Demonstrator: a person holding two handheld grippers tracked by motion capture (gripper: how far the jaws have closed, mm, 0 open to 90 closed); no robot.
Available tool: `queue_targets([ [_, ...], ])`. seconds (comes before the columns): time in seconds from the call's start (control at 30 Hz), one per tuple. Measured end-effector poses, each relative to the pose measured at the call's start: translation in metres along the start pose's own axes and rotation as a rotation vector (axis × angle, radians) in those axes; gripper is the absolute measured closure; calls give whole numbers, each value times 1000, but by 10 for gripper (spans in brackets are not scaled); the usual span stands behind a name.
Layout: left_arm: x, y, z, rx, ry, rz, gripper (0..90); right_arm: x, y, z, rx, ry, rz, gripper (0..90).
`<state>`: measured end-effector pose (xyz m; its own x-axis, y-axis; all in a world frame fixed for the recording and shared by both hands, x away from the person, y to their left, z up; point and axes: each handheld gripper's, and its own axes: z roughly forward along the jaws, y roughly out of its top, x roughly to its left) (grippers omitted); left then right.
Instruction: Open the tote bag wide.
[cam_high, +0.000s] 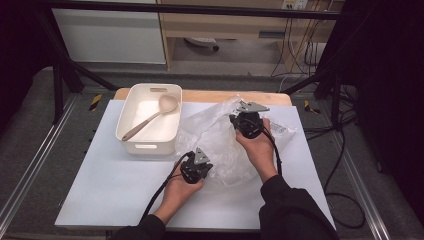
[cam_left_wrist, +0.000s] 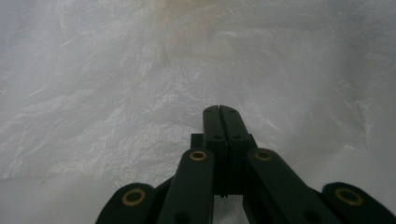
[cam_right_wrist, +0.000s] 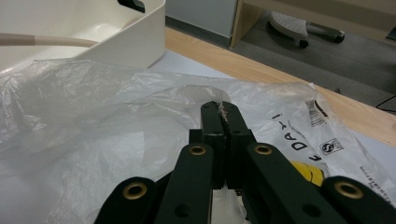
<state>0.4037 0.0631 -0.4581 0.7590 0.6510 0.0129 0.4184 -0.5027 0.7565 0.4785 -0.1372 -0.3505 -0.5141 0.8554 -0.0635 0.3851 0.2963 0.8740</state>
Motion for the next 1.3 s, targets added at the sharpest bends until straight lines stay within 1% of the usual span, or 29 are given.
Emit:
queue_targets([
  [0.27,0,0,0,-2,3,3,900,1,11,-3,-25,-4,-7,900],
  [0.4,0,0,0,-4,4,4,900,1,16,-3,-24,-6,-13,900],
  [0.53,-1,-1,0,-4,5,7,900,-2,20,-3,-24,-13,-13,900],
  [0.7,-1,-1,0,-10,5,4,900,-11,25,-3,-29,-22,12,900],
  [0.73,0,-1,0,-5,5,11,900,-12,25,-3,-29,-23,19,900],
  [0.87,0,-1,0,-9,6,17,900,-15,25,-4,-26,-28,16,900],
  [0.9,-1,-1,0,-11,7,14,900,-17,25,-4,-27,-29,26,900],
  [0.93,0,-1,0,-7,7,19,900,-18,25,-4,-32,-30,37,900],
  [1.0,-1,-1,0,-7,2,7,900,-20,25,-4,-35,-31,48,900],
  [1.03,0,-1,0,-8,3,14,900,-20,24,-4,-30,-26,47,900],
  [1.23,-1,-1,-1,-4,0,7,900,-12,22,1,-3,0,22,900],
  [1.3,-1,0,-1,-5,-3,11,900,-9,21,3,6,9,18,900],
])
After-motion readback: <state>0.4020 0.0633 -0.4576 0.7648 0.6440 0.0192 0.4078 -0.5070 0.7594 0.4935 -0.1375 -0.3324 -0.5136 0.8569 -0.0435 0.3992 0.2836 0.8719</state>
